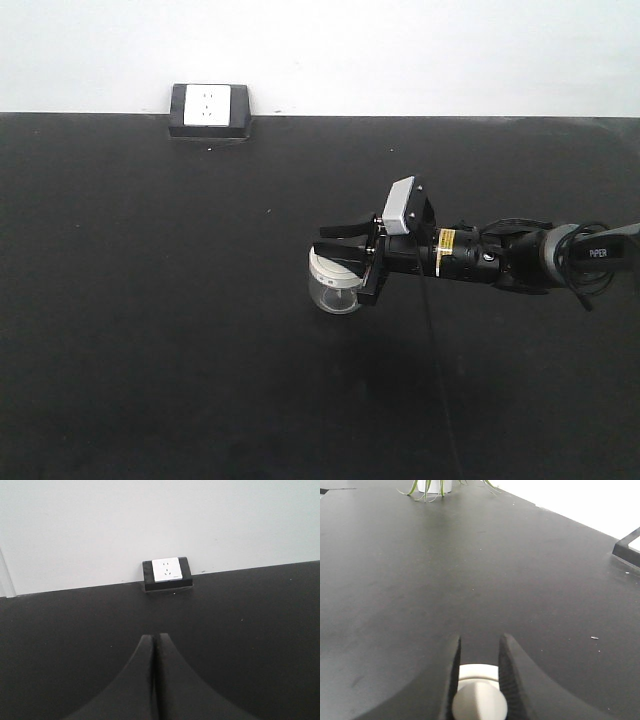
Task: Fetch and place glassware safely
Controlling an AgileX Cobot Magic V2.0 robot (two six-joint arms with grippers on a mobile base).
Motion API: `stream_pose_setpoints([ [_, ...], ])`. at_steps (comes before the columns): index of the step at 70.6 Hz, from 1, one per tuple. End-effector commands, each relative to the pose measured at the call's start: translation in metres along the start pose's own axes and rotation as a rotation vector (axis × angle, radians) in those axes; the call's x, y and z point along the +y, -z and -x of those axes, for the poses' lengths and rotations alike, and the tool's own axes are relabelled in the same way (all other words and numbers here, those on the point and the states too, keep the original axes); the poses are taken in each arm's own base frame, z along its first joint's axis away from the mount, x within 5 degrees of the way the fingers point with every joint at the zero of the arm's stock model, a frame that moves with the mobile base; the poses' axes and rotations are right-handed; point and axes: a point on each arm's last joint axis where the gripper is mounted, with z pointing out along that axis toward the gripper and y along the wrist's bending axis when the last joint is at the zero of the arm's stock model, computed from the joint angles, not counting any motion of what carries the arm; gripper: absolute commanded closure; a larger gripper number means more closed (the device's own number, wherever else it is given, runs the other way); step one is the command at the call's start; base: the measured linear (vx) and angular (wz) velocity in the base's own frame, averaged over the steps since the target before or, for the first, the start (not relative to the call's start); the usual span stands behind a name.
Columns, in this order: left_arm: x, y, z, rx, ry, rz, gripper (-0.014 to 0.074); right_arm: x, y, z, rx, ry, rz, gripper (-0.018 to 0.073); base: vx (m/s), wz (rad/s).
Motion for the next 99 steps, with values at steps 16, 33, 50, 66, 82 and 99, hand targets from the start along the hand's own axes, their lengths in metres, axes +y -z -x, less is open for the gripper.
stream_pose_setpoints([
  [16,-0.001,-0.001,0.015,-0.092,0.011,-0.008,0.0603,-0.01,0.005,0.037,-0.158,0.007,-0.063,0.0001,0.0,0.0],
  [33,-0.001,-0.001,0.015,-0.092,0.011,-0.008,0.0603,-0.013,0.008,0.05,-0.204,0.0,-0.109,-0.013,0.0,0.0],
  [50,-0.001,-0.001,0.015,-0.092,0.011,-0.008,0.0603,-0.01,0.016,0.082,-0.234,-0.017,-0.119,-0.0053,0.0,0.0],
  [66,-0.001,-0.001,0.015,-0.092,0.011,-0.008,0.0603,-0.007,0.034,0.13,-0.137,-0.06,-0.236,0.0122,0.0,0.0],
  [82,-0.001,-0.001,0.015,-0.092,0.011,-0.008,0.0603,0.008,0.059,0.185,-0.13,-0.003,-0.342,0.0483,0.0,0.0],
  [99,-0.001,-0.001,0.015,-0.092,0.011,-0.008,0.0603,0.015,0.081,0.218,-0.142,-0.068,-0.497,0.0566,0.0,0.0],
])
